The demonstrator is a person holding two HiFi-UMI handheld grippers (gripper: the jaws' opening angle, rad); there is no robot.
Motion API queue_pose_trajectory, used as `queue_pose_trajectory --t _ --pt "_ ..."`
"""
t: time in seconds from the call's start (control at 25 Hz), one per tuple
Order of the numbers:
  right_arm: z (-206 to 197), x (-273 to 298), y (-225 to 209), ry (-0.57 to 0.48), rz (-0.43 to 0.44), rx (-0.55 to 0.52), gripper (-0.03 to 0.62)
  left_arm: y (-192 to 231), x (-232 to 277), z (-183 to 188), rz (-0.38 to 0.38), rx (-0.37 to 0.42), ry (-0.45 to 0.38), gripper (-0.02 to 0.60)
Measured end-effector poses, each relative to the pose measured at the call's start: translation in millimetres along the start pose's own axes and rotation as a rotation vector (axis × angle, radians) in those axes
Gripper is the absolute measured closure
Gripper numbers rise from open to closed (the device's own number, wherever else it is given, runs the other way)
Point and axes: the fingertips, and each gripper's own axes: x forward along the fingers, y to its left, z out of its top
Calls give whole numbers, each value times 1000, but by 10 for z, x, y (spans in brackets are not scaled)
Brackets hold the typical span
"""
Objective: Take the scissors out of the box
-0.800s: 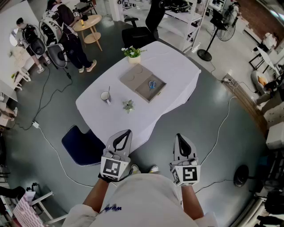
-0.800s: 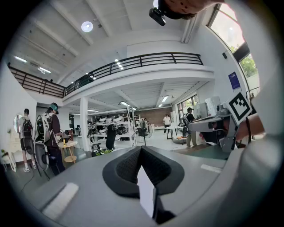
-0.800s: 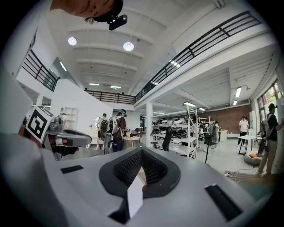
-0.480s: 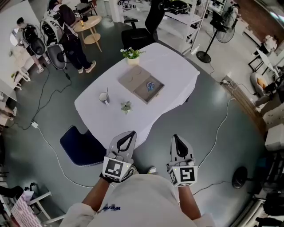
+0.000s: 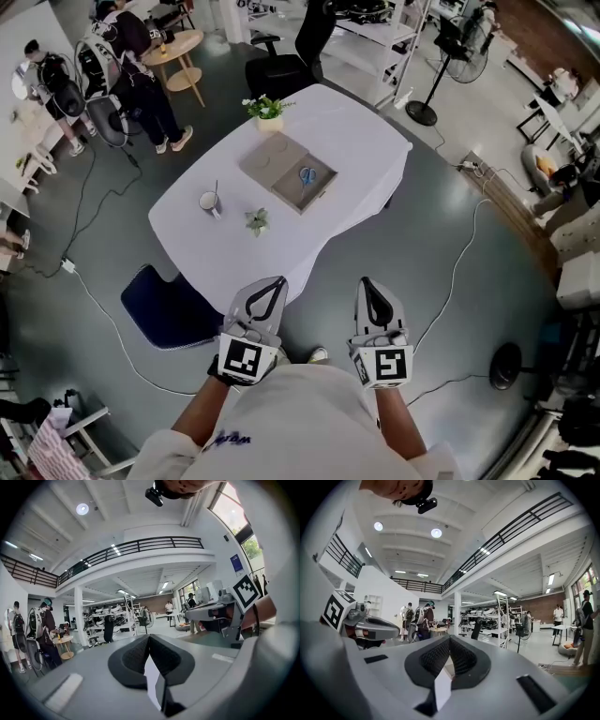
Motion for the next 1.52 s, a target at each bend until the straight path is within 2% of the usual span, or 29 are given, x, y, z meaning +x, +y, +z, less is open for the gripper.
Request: queue_pose_trajectory --t 0.16,0.32,0.52,0.68,0.88,0.96,1.04,1.16,1.28,1.4,1.52 --pt "-73 -82 -79 10 -38 7 550 -40 -8 -10 3 -32 -13 514" --pt "-68 -110 -90 12 -46 12 493 13 -20 -52 8 -65 0 479" --pt "-119 -192 -167 27 -51 30 431 -62 13 -53 -7 -49 10 436" --pt "-94 -178 -104 33 -20 36 417 -69 -9 -32 1 -44 23 406" --pt "-181 -174 -68 55 8 42 386 -68 -23 -54 14 -110 6 370" --pt "-186 -171 -26 58 21 48 382 -42 -51 -66 21 -110 11 364" --pt "-196 -173 8 62 32 52 376 -26 -62 -74 25 -103 19 331" --pt "-219 -187 19 69 31 56 370 -16 -83 -80 34 -86 32 302" --pt "-249 -201 8 69 18 73 367 16 -146 -93 54 -73 39 301" --pt "-273 -207 5 71 5 81 330 49 -191 -150 60 -89 58 286" --pt "-294 -213 15 78 5 83 313 47 -207 -219 63 -89 83 234"
